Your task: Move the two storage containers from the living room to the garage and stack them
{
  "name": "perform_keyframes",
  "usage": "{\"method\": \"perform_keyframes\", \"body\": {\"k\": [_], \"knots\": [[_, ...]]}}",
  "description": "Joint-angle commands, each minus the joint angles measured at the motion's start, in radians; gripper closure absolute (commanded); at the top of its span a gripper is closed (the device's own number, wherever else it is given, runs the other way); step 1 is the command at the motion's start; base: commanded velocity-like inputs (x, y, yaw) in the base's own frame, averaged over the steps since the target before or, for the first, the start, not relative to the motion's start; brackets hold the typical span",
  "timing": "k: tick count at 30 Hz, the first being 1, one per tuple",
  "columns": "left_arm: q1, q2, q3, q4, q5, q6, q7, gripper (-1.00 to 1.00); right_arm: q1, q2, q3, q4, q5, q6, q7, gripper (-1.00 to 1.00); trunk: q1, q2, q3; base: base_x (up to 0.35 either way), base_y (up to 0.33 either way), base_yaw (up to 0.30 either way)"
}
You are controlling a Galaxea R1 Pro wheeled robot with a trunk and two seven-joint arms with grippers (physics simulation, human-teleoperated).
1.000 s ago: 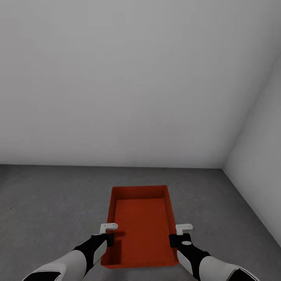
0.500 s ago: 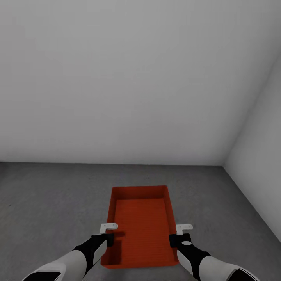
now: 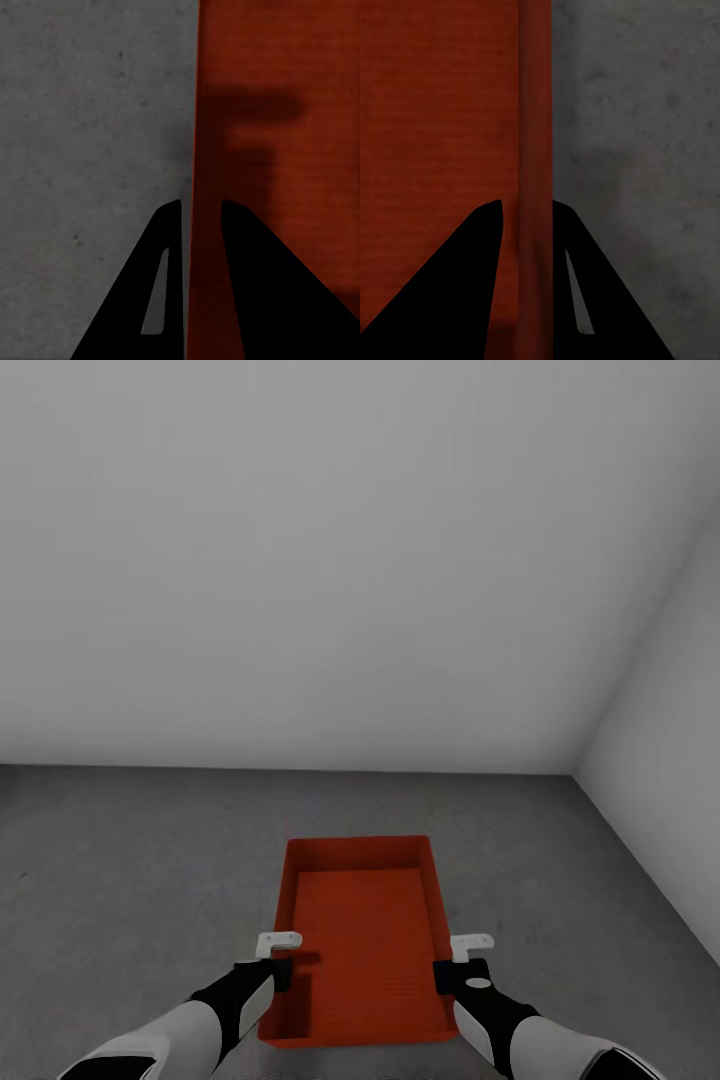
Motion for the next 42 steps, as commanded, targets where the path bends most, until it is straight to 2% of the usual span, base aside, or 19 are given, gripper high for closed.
{"method": "perform_keyframes", "body": {"k": [1, 42], "knots": [[0.0, 0.016, -0.02, -0.006, -0.022, 0.007, 0.021, 1.0, -0.001, -0.001, -0.021, 0.027, -0.021, -0.006, -0.015, 1.0, 0.004, -0.008, -0.006, 0.0, 0.0, 0.0], [0.0, 0.016, -0.02, -0.005, -0.022, 0.007, 0.021, 1.0, -0.001, -0.002, -0.023, 0.027, -0.021, -0.006, -0.015, 1.0, 0.161, -0.295, -0.2, 0.0, 0.0, 0.0]]}}
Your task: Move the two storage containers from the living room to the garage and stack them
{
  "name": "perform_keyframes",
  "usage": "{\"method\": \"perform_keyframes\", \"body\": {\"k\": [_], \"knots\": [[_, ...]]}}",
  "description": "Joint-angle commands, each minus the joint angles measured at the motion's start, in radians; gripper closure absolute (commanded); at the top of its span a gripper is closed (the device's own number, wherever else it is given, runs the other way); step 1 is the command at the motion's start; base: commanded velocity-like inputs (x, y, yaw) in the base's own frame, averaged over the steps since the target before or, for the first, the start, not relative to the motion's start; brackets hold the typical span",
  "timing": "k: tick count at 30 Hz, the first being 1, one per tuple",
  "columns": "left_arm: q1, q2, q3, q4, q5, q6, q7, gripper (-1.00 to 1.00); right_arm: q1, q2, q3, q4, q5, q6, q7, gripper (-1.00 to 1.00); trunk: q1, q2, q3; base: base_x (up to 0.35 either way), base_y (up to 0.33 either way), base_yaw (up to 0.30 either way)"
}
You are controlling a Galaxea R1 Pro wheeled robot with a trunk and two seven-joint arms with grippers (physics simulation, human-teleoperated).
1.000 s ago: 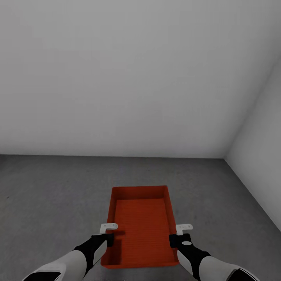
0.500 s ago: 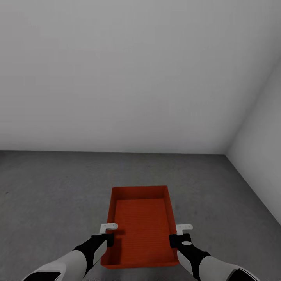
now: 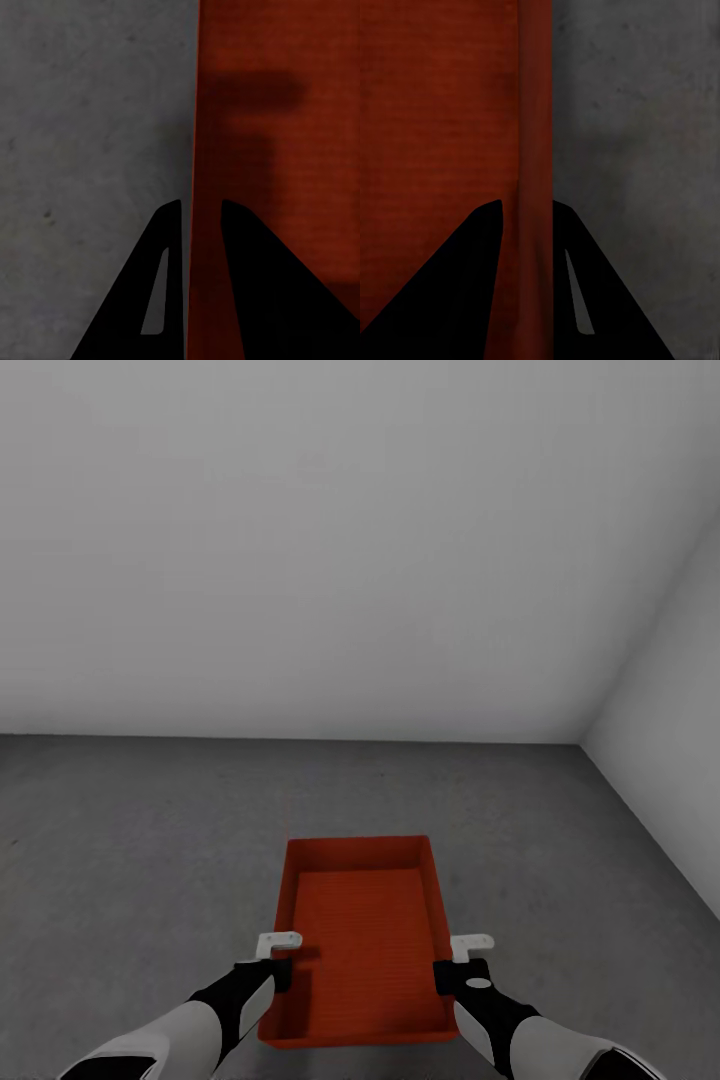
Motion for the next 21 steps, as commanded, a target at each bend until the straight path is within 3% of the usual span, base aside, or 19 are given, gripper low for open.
{"method": "perform_keyframes", "body": {"k": [1, 21], "knots": [[0.0, 0.016, -0.021, -0.006, -0.022, 0.007, 0.02, 1.0, -0.001, -0.002, -0.022, 0.025, -0.021, -0.006, -0.016, 1.0, 0.004, -0.008, -0.006, 0.0, 0.0, 0.0], [0.0, 0.016, -0.021, -0.006, -0.022, 0.007, 0.02, 1.0, -0.001, -0.001, -0.022, 0.025, -0.021, -0.006, -0.016, 1.0, 0.08, -0.148, -0.1, 0.0, 0.0, 0.0]]}}
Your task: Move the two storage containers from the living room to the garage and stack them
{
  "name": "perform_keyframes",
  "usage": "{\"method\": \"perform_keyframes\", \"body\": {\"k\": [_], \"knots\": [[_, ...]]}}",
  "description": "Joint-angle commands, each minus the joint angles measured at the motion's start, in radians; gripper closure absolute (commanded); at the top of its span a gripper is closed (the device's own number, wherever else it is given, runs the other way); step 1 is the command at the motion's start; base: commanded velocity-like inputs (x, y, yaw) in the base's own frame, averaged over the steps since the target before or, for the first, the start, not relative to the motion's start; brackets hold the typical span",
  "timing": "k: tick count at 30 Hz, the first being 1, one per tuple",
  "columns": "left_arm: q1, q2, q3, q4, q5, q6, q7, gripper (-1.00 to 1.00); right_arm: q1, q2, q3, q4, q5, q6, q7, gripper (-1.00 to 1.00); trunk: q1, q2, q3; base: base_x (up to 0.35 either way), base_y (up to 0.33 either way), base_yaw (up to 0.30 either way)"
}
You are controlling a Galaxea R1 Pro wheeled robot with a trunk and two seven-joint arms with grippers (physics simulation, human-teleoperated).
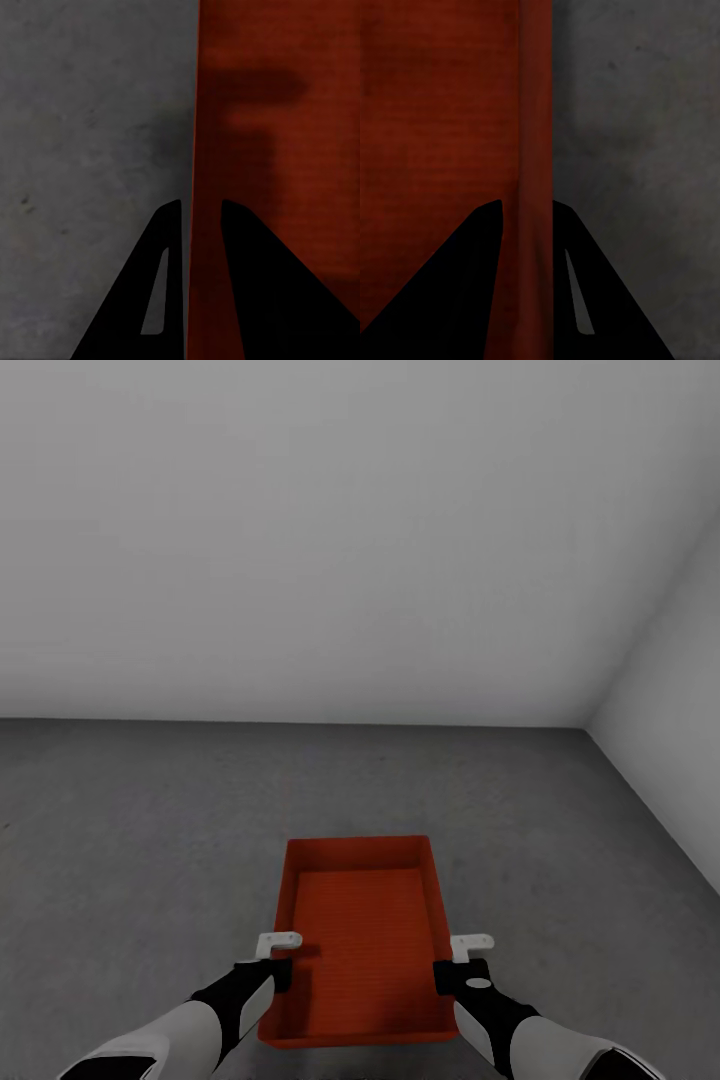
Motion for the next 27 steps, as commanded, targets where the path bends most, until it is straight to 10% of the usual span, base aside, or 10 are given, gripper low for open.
{"method": "perform_keyframes", "body": {"k": [1, 9, 27], "knots": [[0.0, 0.016, -0.021, -0.006, -0.022, 0.007, 0.021, 1.0, -0.001, -0.001, -0.022, 0.026, -0.021, -0.006, -0.015, 1.0, 0.004, -0.008, -0.006, 0.0, 0.0, 0.0], [0.0, 0.016, -0.021, -0.006, -0.022, 0.007, 0.021, 1.0, -0.001, -0.001, -0.022, 0.026, -0.021, -0.006, -0.015, 1.0, 0.034, -0.064, -0.043, 0.0, 0.0, 0.0], [0.0, 0.017, -0.02, -0.008, -0.024, 0.005, 0.021, 1.0, -0.001, -0.002, -0.021, 0.024, -0.02, -0.006, -0.013, 1.0, 0.034, -0.064, -0.048, 0.0, 0.0, 0.0]]}}
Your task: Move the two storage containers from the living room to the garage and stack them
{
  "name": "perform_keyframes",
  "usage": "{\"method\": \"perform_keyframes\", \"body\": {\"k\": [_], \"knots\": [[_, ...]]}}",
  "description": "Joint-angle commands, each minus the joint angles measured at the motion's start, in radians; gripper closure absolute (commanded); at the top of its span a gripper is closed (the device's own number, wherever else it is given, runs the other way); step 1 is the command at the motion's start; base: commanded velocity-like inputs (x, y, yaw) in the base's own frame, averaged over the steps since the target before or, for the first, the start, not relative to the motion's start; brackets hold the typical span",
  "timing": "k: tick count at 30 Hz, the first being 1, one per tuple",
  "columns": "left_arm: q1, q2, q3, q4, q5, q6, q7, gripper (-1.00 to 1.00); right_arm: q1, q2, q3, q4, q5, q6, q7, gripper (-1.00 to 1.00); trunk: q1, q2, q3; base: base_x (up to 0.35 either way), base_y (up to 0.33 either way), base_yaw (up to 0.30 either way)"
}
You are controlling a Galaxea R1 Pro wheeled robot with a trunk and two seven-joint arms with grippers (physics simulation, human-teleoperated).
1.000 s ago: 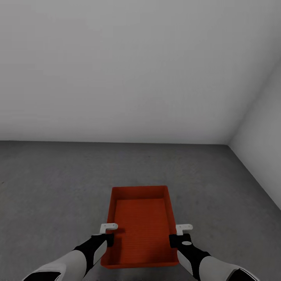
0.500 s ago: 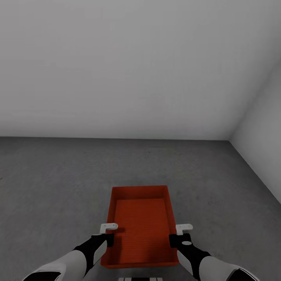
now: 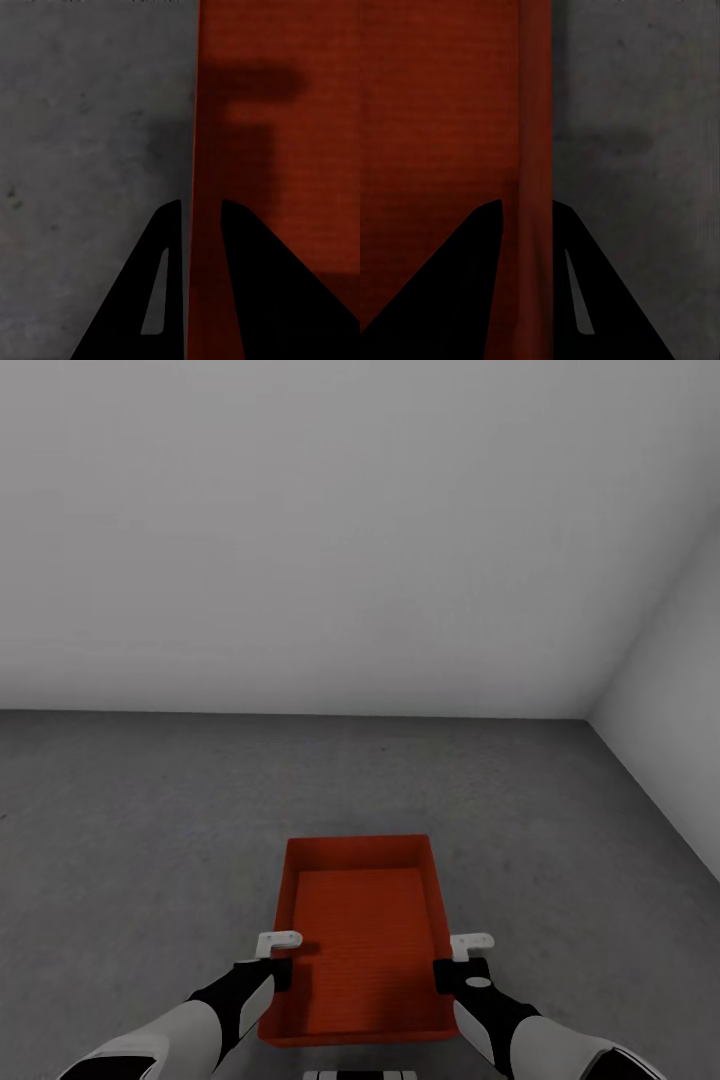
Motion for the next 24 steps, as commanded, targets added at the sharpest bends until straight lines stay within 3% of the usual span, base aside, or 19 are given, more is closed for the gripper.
{"method": "perform_keyframes", "body": {"k": [1, 9, 10, 24], "knots": [[0.0, 0.017, -0.022, -0.006, -0.021, 0.007, 0.023, 1.0, -0.001, -0.001, -0.022, 0.03, -0.02, -0.006, -0.011, 1.0, 0.0, 0.0, -0.001, 0.0, 0.0, 0.0], [0.0, 0.017, -0.022, -0.005, -0.021, 0.007, 0.023, 1.0, -0.001, -0.001, -0.022, 0.03, -0.02, -0.006, -0.009, 1.0, 0.0, 0.0, -0.001, 0.0, 0.0, 0.0], [0.0, 0.017, -0.022, -0.005, -0.021, 0.008, 0.023, -1.0, -0.001, -0.001, -0.022, 0.03, -0.02, -0.006, -0.01, -1.0, 0.0, 0.0, -0.001, 0.0, 0.0, 0.0], [0.0, 0.017, -0.022, -0.006, -0.018, 0.008, 0.023, -1.0, -0.001, -0.001, -0.021, 0.03, -0.02, -0.006, -0.012, -1.0, 0.0, 0.0, -0.001, 0.0, 0.0, 0.0]]}}
